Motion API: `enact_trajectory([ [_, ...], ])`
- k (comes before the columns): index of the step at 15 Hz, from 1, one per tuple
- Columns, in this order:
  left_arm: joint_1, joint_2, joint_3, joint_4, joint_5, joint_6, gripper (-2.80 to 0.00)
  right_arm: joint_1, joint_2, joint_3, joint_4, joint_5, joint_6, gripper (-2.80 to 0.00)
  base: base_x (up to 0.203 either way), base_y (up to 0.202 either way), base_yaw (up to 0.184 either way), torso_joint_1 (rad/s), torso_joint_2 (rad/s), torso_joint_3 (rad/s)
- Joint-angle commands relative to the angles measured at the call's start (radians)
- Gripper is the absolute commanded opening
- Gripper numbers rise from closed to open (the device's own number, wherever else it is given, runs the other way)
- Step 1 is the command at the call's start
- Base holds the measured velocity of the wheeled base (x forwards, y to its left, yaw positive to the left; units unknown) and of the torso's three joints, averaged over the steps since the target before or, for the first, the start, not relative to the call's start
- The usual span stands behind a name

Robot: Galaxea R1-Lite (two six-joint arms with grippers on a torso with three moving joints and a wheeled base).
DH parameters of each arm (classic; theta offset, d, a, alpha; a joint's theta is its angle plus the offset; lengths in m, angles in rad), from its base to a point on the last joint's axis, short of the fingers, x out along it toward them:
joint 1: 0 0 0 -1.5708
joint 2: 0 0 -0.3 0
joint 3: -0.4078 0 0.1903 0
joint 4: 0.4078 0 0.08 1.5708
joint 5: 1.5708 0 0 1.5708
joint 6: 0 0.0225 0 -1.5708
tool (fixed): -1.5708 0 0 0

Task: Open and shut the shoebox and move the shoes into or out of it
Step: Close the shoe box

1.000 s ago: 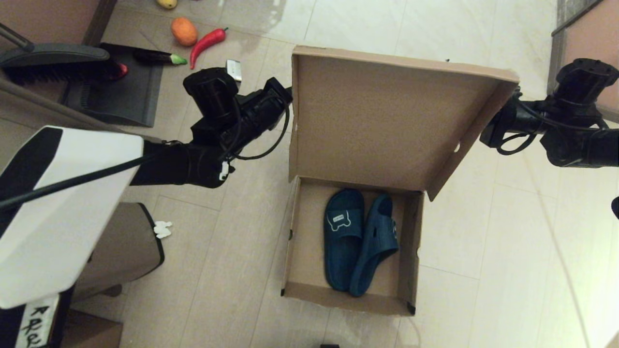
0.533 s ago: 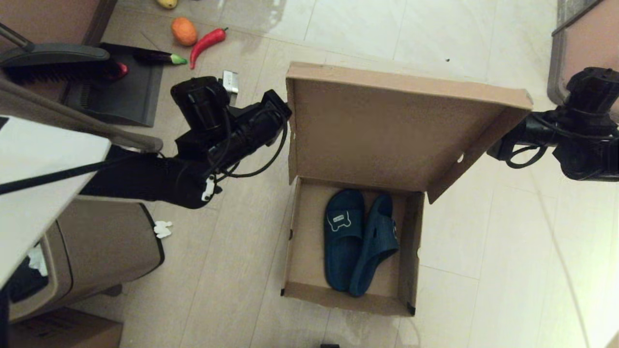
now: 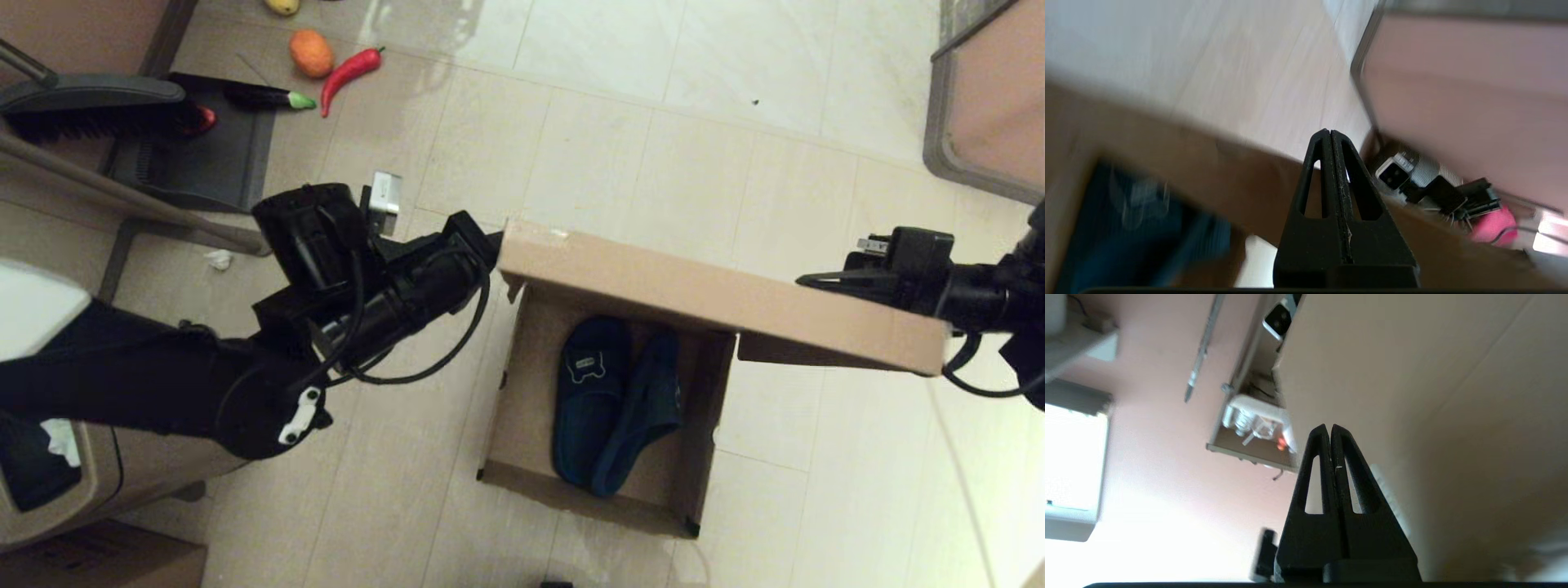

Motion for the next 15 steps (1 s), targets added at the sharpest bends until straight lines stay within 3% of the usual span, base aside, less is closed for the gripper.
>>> enact_trajectory([
  [1, -0.036, -0.097, 0.127, -0.016, 0.007, -0.004, -2.8, 0.0, -0.095, 0.156, -0.086, 0.009, 0.011, -2.8, 0.0, 0.0, 0.0, 0.0, 0.0, 0.0],
  [4, -0.047, -0.15, 0.255, -0.071, 0.012, -0.003, -2.8, 0.001, -0.163, 0.393, -0.262, 0.009, 0.012, -2.8, 0.0, 0.0, 0.0, 0.0, 0.0, 0.0],
  [7, -0.041, -0.19, 0.329, -0.087, 0.013, -0.004, -2.8, 0.029, -0.219, 0.515, -0.306, 0.009, 0.01, -2.8, 0.0, 0.0, 0.0, 0.0, 0.0, 0.0],
  [12, -0.037, -0.184, 0.313, -0.103, 0.013, 0.0, -2.8, 0.044, -0.268, 0.599, -0.348, 0.009, 0.011, -2.8, 0.0, 0.0, 0.0, 0.0, 0.0, 0.0],
  [14, -0.035, -0.174, 0.315, -0.096, 0.011, 0.027, -2.8, 0.043, -0.281, 0.606, -0.356, 0.009, -0.002, -2.8, 0.0, 0.0, 0.0, 0.0, 0.0, 0.0],
  [15, -0.018, -0.158, 0.32, -0.09, 0.011, 0.057, -2.8, 0.037, -0.275, 0.601, -0.358, 0.009, -0.046, -2.8, 0.0, 0.0, 0.0, 0.0, 0.0, 0.0],
])
